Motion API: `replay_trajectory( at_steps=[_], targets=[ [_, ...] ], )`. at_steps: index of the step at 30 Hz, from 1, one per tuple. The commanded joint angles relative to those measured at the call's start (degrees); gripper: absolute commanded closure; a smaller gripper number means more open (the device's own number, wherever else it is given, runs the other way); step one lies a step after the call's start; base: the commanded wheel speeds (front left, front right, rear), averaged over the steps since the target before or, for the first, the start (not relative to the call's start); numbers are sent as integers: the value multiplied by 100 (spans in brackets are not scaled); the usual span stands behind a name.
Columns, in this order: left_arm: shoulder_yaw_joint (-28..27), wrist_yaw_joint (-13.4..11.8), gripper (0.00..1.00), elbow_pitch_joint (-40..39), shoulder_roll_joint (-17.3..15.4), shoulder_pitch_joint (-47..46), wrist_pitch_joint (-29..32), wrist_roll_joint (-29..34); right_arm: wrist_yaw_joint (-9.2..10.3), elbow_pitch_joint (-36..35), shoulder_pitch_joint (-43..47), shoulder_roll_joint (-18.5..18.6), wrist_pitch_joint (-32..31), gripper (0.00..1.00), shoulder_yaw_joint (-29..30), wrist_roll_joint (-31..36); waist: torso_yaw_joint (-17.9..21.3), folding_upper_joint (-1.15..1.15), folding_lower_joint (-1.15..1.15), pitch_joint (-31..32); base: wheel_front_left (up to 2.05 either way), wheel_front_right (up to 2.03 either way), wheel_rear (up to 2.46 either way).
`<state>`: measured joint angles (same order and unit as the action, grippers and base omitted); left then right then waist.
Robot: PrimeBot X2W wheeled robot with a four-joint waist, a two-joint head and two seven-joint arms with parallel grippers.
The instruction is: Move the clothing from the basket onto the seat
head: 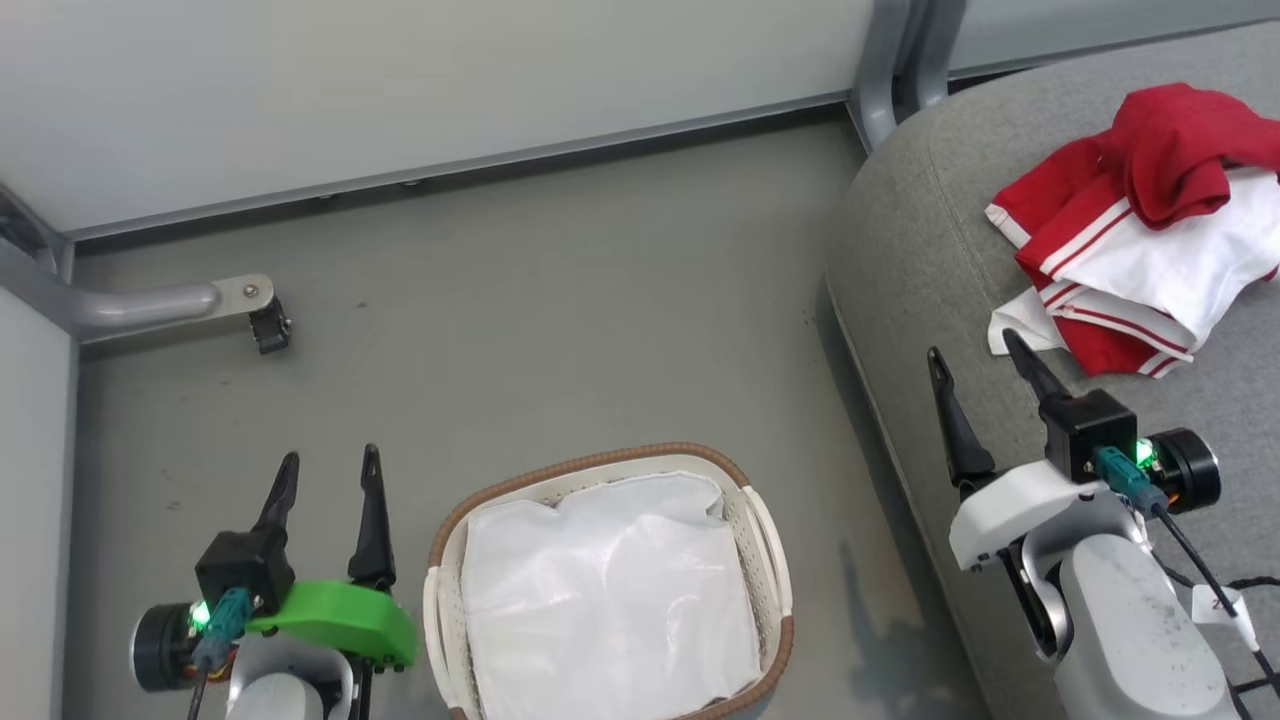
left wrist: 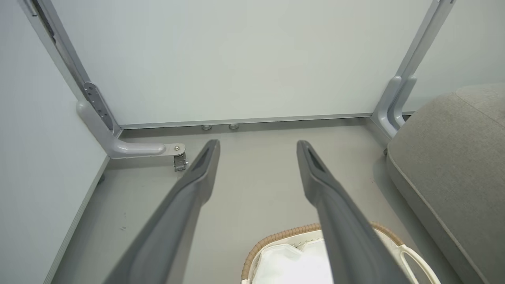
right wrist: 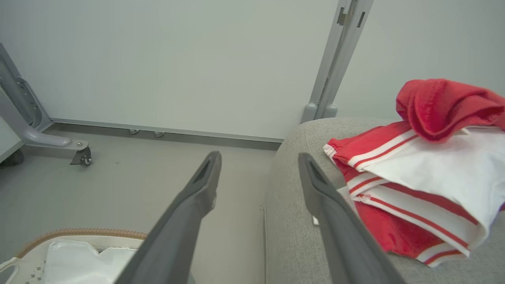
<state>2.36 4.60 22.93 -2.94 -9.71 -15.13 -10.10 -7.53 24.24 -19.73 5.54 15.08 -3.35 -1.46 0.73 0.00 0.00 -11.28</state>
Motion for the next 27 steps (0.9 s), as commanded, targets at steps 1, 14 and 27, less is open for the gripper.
replay_trajectory(
  at_steps=[1, 14, 27],
  targets=[
    [-67, 7, 0, 7, 1, 179, -2, 65, 8, -53, 160, -15, 11, 0, 21, 2, -229, 0, 0, 273, 0, 0, 0],
    [-404, -29, 0, -239, -1, 1245, -3, -60, 8, -201, 1157, -196, 11, 0, 144, -101, -338, 0, 0, 891, 0, 0, 0],
    [-413, 145, 100, -144, 16, 1344, 10, -415, -1, -6, 1334, -257, -6, 100, 105, -112, -337, 0, 0, 990, 0, 0, 0]
  ],
)
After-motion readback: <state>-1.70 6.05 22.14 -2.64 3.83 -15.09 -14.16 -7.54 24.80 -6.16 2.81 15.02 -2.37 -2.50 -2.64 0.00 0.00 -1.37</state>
